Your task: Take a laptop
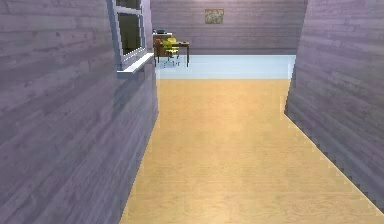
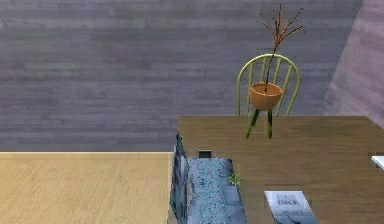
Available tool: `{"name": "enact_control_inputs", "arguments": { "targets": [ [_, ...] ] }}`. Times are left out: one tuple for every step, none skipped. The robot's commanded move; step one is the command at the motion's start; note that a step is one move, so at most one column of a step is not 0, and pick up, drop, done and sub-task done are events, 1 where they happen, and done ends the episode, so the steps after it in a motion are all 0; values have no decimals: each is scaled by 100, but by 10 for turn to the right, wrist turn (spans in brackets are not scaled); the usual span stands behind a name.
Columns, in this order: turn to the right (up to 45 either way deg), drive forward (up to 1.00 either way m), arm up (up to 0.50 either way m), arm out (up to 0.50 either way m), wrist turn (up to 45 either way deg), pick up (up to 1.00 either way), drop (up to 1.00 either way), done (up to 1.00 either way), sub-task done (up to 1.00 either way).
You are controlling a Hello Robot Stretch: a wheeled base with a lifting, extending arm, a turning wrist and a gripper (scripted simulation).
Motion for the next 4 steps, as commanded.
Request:
{"name": "enact_control_inputs", "arguments": {
  "targets": [
    [0, 0, 50, 0, 0, 0, 0, 0, 0],
    [0, 0, 36, 0, 0, 0, 0, 0, 0],
    [0, 0, 0, 6, 0, 0, 0, 0, 0],
    [0, 0, 0, 0, 450, 0, 0, 0, 0]
  ]
}}
